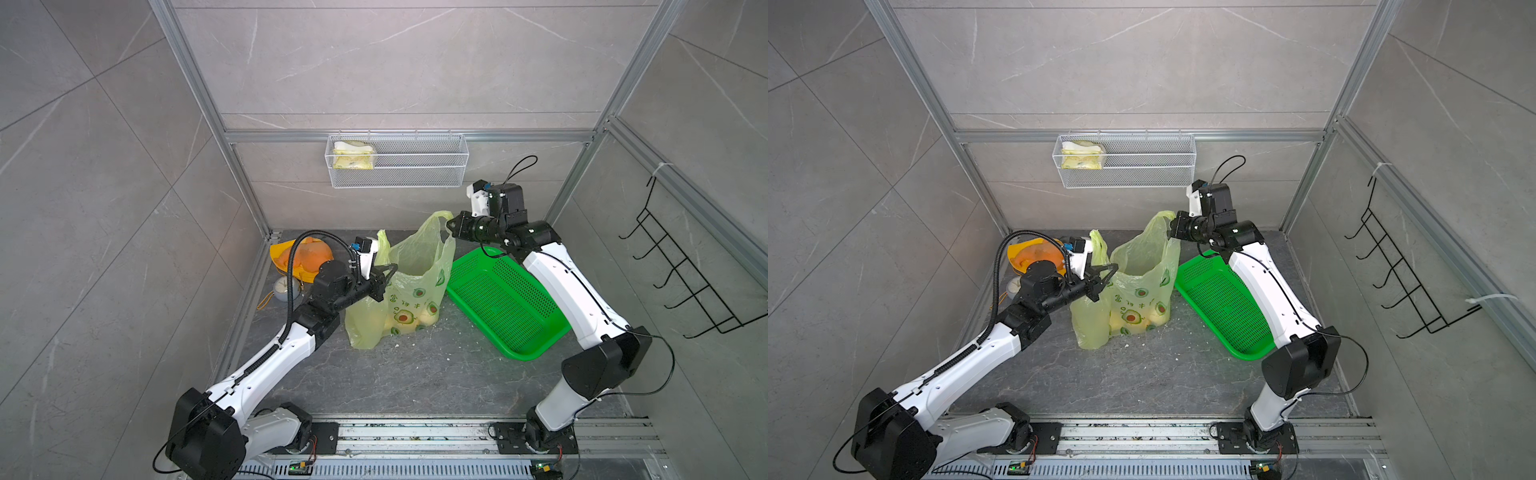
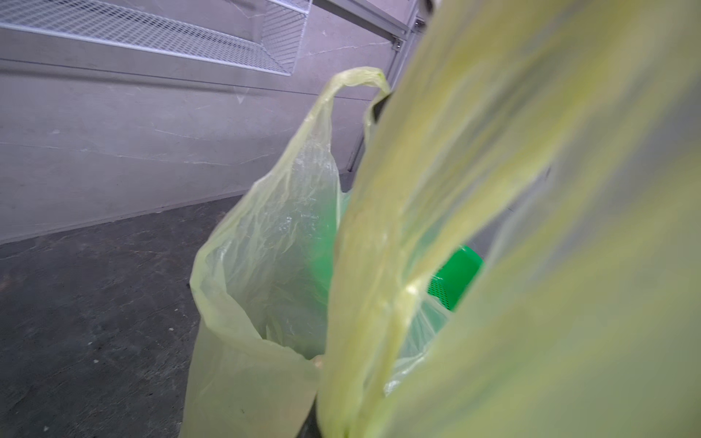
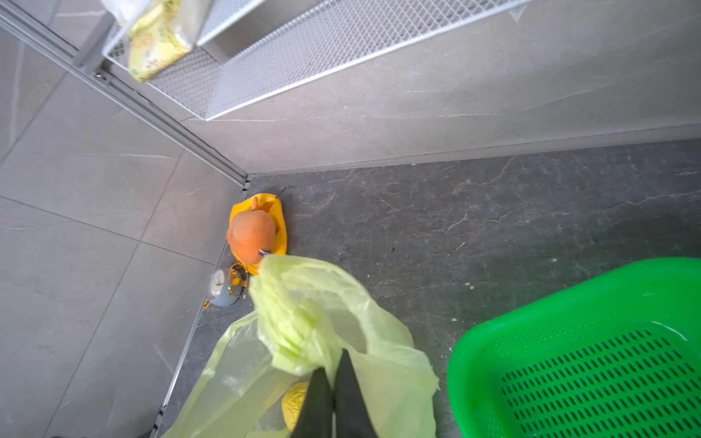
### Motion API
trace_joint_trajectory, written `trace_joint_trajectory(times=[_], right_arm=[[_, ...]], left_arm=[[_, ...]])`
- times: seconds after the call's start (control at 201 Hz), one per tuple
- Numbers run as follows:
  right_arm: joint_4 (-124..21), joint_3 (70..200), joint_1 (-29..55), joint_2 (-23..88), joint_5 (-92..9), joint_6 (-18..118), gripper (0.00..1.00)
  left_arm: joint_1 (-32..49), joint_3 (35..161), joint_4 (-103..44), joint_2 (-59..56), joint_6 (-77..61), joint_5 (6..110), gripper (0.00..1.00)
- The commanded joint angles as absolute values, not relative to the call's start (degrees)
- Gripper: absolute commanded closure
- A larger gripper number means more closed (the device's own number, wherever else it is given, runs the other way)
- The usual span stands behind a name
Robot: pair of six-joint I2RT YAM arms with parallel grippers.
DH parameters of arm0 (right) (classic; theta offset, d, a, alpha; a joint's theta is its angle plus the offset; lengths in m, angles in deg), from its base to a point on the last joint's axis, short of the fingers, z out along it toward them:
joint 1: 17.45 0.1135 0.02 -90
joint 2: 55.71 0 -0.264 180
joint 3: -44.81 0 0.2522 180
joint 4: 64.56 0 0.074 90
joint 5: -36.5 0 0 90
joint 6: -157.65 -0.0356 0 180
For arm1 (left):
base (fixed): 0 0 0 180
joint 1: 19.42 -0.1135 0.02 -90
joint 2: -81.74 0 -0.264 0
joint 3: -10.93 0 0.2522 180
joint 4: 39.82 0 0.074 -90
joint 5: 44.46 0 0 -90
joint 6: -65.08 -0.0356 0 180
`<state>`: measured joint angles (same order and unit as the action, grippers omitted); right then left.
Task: Place the pears into plastic bags & tie knots
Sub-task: Tie the plastic bag at the center of the board.
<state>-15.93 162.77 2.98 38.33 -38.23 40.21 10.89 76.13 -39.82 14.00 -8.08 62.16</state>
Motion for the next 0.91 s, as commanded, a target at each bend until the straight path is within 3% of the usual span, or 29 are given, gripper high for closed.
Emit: trace_joint_trajectory(times=[0.0,0.124,0.214,0.567,0.652,0.791,0.901], right_arm=[[-18.2,159.4,6.7,25.8,-36.5,34.5,1.00],[-17.2,152.9,15.9,18.6,-47.3,33.7,1.00],[-20.0,149.1,18.1,17.2,-51.2,32.1,1.00],[-23.3,158.3,18.5,33.2,-53.8,36.5,1.00],[-23.4,160.6,18.4,35.7,-52.3,40.1,0.84],[-25.4,158.2,15.9,31.7,-45.3,43.7,0.33],[-29.1,148.9,12.3,21.8,-41.0,44.3,0.15]], left_arm=[[9.2,80.1,-38.4,14.8,-5.8,54.5,1.00],[7.9,82.6,-37.9,13.0,-5.8,55.8,1.00],[7.5,84.0,-38.2,10.8,-6.3,57.3,1.00],[6.8,86.0,-40.4,3.1,-7.9,64.9,1.00],[6.8,85.8,-40.9,2.5,-7.5,65.9,1.00],[6.3,85.4,-41.2,2.4,-7.2,66.6,1.00],[5.9,85.2,-41.2,2.7,-6.9,67.5,1.00]])
